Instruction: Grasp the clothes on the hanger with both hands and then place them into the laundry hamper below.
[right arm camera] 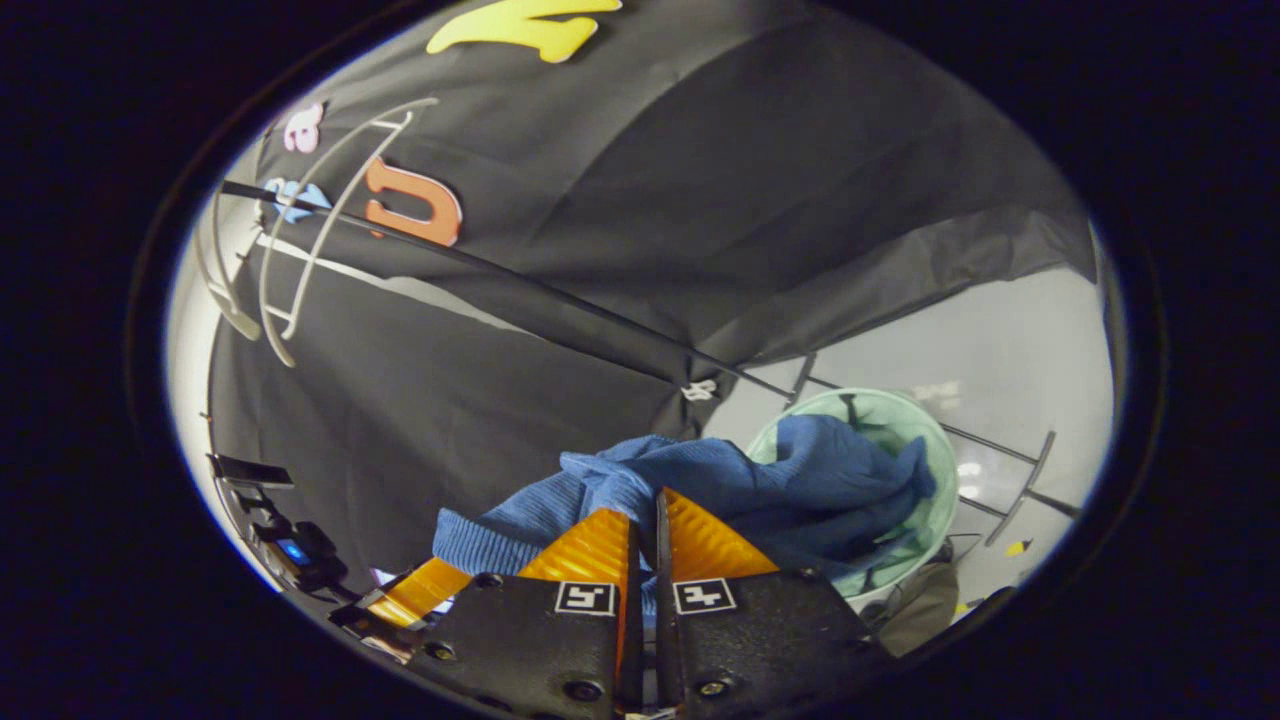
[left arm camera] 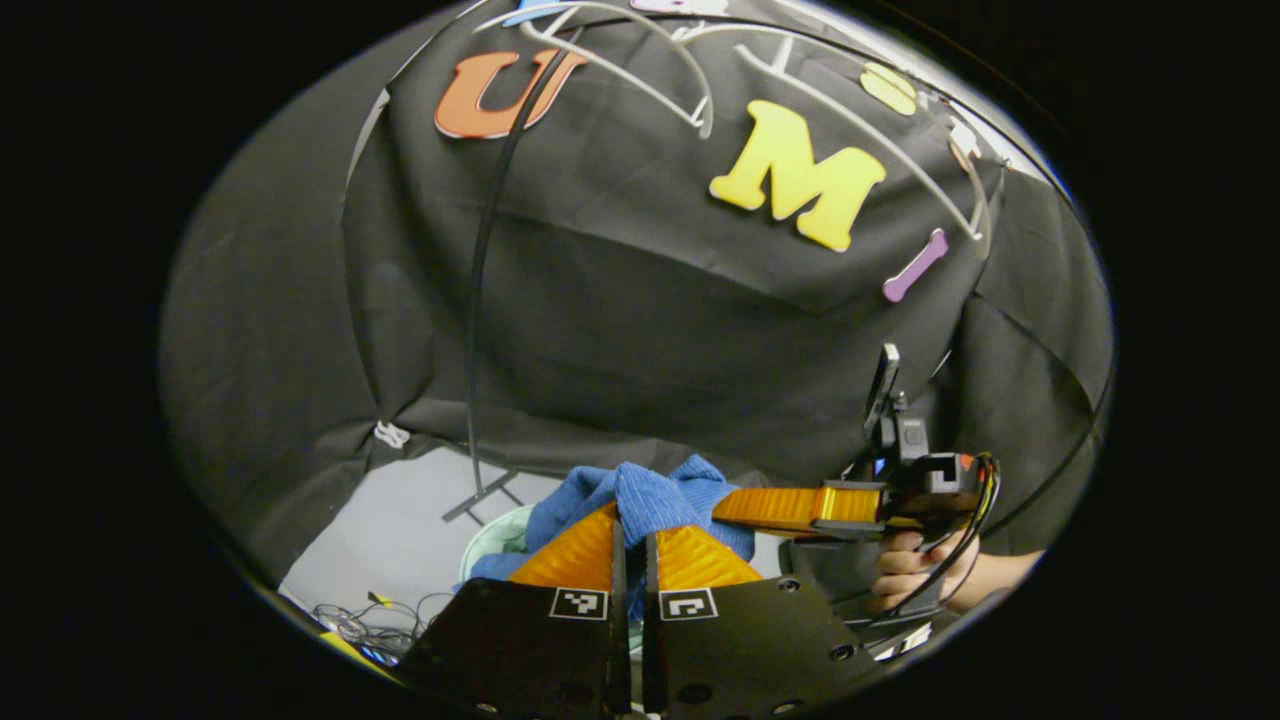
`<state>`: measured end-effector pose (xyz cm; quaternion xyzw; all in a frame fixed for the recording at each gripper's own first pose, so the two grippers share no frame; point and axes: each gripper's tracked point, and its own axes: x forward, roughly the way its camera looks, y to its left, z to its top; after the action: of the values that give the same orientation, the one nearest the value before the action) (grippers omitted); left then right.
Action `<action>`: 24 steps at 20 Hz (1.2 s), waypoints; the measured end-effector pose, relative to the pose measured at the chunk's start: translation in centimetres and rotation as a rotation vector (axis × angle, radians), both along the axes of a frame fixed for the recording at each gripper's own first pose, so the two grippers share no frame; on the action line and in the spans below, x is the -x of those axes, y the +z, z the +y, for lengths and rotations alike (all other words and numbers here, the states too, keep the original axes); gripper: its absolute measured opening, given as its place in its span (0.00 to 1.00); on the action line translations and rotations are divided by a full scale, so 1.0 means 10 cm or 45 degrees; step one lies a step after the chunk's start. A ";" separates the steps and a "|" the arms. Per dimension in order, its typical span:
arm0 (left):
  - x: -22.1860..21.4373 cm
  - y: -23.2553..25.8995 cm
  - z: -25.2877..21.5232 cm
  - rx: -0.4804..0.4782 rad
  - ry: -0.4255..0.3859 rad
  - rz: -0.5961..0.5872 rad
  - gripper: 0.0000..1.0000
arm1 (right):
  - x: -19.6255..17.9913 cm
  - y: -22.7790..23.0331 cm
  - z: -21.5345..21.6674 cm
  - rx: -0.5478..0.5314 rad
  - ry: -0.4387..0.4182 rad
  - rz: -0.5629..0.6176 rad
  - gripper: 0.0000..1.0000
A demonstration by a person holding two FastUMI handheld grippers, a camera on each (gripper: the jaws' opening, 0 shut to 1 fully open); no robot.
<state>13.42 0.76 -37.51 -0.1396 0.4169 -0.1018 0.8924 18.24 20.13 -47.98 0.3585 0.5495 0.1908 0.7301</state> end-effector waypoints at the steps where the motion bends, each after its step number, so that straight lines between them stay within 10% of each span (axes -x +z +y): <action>1: 0.03 -0.13 0.00 -0.007 0.003 0.034 0.05 | 0.02 -0.12 -0.02 0.045 0.016 0.013 0.08; 14: 0.23 -1.31 -0.14 -0.210 0.038 0.442 0.05 | 0.08 -0.82 -0.31 0.410 0.106 0.196 0.05; 18: 0.49 -1.52 -0.28 -0.101 0.068 0.643 0.12 | 0.08 -0.92 -0.41 0.412 0.104 0.167 0.25; 21: 0.58 -1.56 -0.14 -0.143 0.078 0.672 0.65 | 0.09 -0.91 -0.44 0.458 0.115 0.157 0.36; 24: 0.67 -1.49 -0.09 -0.156 0.113 0.707 0.96 | 0.14 -0.93 -0.50 0.492 0.101 0.165 0.46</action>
<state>6.71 -0.15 -52.40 -0.1260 0.6441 0.0051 0.7545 16.89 15.11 -57.26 0.2015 0.6354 0.0870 0.7403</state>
